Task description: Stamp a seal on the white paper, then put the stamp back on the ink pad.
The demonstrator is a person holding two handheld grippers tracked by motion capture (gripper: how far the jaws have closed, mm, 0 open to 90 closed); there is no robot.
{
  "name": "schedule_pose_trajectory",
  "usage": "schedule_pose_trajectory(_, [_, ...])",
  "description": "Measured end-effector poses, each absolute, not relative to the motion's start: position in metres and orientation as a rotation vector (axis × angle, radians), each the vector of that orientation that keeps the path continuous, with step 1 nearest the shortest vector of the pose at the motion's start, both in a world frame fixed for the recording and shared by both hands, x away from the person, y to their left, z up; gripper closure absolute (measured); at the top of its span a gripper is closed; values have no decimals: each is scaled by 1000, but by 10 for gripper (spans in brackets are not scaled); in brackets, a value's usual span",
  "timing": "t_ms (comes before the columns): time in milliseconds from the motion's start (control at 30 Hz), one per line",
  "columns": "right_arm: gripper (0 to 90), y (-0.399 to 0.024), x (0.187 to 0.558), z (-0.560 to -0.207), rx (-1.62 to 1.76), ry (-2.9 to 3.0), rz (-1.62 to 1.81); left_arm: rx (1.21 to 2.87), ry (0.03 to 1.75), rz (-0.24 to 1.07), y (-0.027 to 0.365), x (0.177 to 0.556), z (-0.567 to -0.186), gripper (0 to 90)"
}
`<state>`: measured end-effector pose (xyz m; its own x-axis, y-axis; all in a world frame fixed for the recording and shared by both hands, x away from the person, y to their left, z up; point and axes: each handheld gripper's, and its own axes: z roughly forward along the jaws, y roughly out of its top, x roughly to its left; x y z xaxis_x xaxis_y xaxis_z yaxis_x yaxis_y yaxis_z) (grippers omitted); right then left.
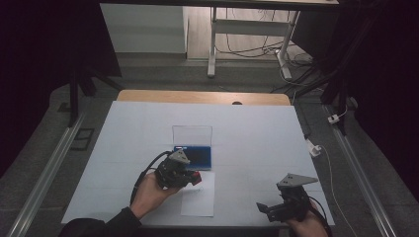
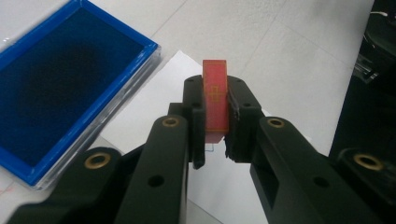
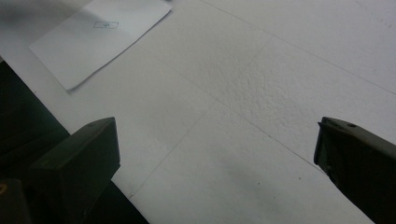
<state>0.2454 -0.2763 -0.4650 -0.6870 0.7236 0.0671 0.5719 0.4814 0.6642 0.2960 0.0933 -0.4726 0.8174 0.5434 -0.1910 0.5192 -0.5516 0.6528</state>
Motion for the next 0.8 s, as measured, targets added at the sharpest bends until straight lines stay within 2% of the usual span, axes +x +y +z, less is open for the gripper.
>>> schedule_pose_trajectory(800, [1,-276,246,-465,1110,2508,994,2189,826,148,122,304,-455,793])
